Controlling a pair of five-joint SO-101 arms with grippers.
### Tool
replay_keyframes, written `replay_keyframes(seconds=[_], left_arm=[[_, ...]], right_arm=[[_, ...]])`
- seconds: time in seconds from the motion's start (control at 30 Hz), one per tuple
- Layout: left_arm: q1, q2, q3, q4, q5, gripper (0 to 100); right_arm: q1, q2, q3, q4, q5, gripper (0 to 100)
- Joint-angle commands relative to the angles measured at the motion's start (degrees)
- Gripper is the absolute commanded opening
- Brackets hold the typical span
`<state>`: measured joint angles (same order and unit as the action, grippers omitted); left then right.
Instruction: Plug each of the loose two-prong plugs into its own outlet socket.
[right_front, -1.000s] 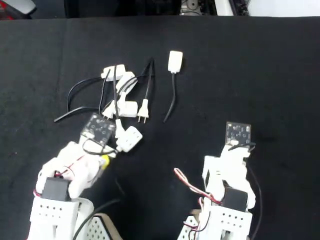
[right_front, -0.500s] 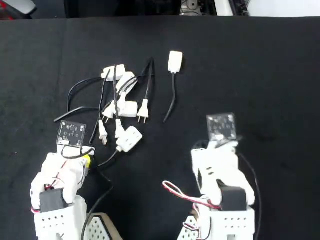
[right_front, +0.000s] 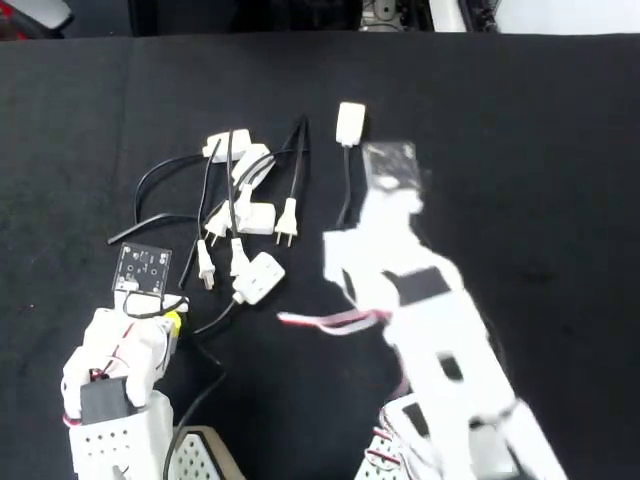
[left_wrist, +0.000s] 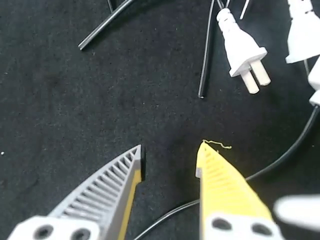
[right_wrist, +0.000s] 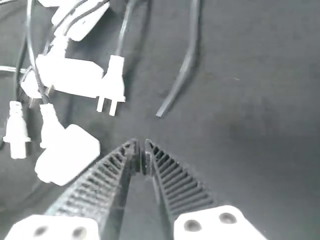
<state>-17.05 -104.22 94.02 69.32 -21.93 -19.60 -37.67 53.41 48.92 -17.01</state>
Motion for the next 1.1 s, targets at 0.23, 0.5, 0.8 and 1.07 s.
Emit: replay_keyframes(seconds=[0.23, 0.5, 0.8, 1.07], left_arm=[[-0.7, -0.3, 0.5, 0.0, -3.2, 19], [-0.7, -0.3, 0.5, 0.3, -3.5, 19], [-0.7, -0.3, 0.5, 0.4, -3.5, 19], [-0.7, -0.3, 0.5, 0.4, -3.6, 19]], right_arm=[[-2.7, 35.3, -26.2, -3.9, -9.1, 11.0], [-4.0, 46.2, -35.4, -4.2, -5.9, 32.5], [-9.0, 57.7, -45.2, -4.2, -5.9, 31.1], [-8.6, 65.0, -50.2, -3.7, -5.5, 12.6]])
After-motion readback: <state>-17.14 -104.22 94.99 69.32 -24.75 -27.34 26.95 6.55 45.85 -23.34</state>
